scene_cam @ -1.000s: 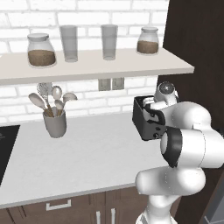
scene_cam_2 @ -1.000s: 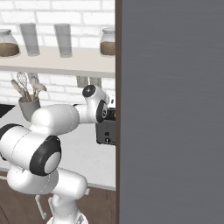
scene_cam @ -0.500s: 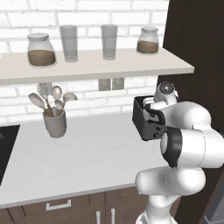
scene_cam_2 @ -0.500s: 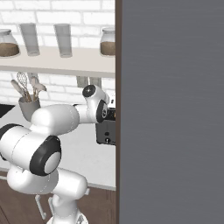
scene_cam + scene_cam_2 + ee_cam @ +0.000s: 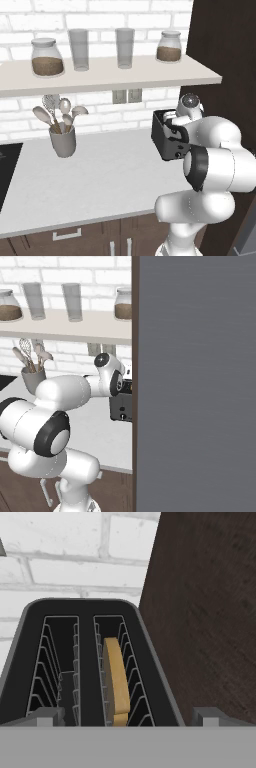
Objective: Start the toaster. Once the lever pops up, take the bread to the plate on the dining counter.
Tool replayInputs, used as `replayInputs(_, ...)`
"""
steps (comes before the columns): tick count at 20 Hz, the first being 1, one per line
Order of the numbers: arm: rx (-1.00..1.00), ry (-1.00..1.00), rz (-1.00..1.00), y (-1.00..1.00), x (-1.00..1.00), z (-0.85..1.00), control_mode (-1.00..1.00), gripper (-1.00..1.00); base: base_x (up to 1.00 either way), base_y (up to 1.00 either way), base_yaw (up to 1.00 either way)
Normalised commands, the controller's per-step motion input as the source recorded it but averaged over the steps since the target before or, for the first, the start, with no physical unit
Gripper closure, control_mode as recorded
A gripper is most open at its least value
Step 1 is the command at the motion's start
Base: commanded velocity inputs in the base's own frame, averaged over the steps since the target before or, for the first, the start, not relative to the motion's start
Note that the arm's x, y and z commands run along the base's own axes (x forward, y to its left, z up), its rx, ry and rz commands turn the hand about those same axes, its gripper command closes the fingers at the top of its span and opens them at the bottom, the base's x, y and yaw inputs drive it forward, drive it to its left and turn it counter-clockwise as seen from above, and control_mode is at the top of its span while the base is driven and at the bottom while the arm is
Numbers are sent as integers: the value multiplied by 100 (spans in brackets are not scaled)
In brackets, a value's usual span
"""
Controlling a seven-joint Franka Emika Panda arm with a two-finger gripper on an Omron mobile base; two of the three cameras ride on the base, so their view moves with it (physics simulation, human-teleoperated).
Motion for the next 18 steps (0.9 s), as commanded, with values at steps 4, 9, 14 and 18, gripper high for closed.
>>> replayInputs(4, 0, 0, 0, 0, 0, 0, -100, -100, 0, 0, 0)
replayInputs(9, 0, 0, 0, 0, 0, 0, -100, -100, 0, 0, 0)
replayInputs(14, 0, 0, 0, 0, 0, 0, -100, -100, 0, 0, 0)
replayInputs(18, 0, 0, 0, 0, 0, 0, -100, -100, 0, 0, 0)
